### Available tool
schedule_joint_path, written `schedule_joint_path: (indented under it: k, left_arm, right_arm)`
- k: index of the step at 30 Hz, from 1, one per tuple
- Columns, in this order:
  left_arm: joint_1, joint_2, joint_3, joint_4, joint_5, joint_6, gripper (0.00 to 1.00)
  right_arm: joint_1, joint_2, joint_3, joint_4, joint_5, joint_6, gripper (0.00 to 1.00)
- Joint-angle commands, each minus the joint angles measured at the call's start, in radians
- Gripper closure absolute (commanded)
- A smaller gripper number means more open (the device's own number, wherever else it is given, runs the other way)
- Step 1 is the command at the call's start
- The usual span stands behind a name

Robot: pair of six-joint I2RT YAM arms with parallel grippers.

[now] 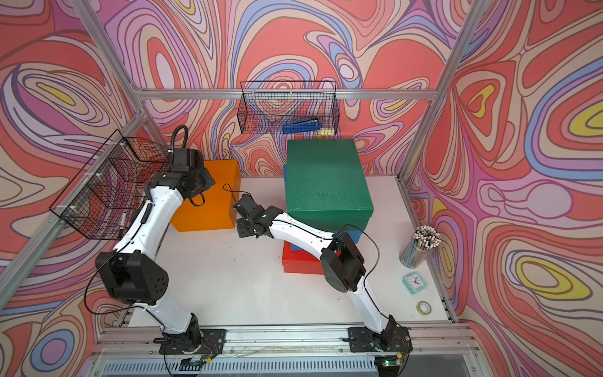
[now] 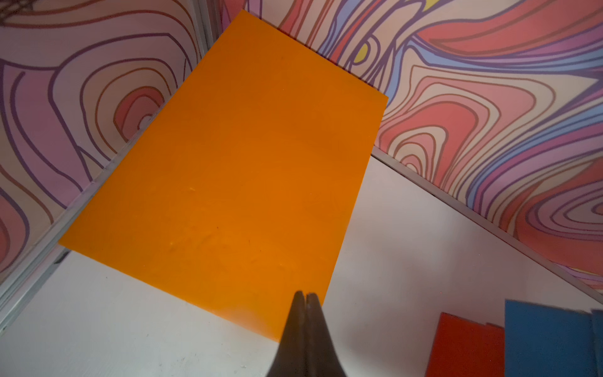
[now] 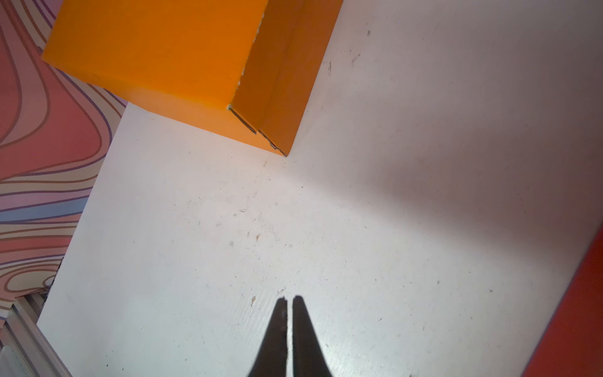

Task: Stack the shoeboxes
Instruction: Move the shoebox to the center of the board.

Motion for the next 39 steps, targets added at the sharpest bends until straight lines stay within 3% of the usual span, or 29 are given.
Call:
schedule_joint_path:
  k: [1,9,15,19,31,39]
  left_arm:
    - [0.030,0.156,0.086,-0.082,-0.022,0.037,1.00]
    - [0.037,0.404,0.327,-0.132,0.003,0.050,1.00]
    - [0.037,0.437,0.285,-0.128,-0.011,0.046,1.00]
    - [0.037,0.401,0.150,-0.100,0.002,0.023,1.00]
    - [0.021,0.117,-0.497,0.075,0.059,-0.105,1.00]
    - [-0.130,-0.012,-0.707,0.085,0.074,-0.166,1.00]
  right_arm:
    - [-0.018,0.026,0.039,-0.013,-0.001,0.005,0.91]
    - [-0.050,0.080,0.051,-0.020,-0.052,0.028,0.91]
    - [-0.067,0.073,0.024,-0.013,-0.061,0.034,0.92]
    - [-0.068,0.059,0.003,-0.011,-0.061,0.036,0.91]
    - [-0.065,0.021,-0.058,0.029,-0.114,0.068,0.90]
    - [-0.032,0.009,-0.059,0.020,-0.098,0.067,0.86]
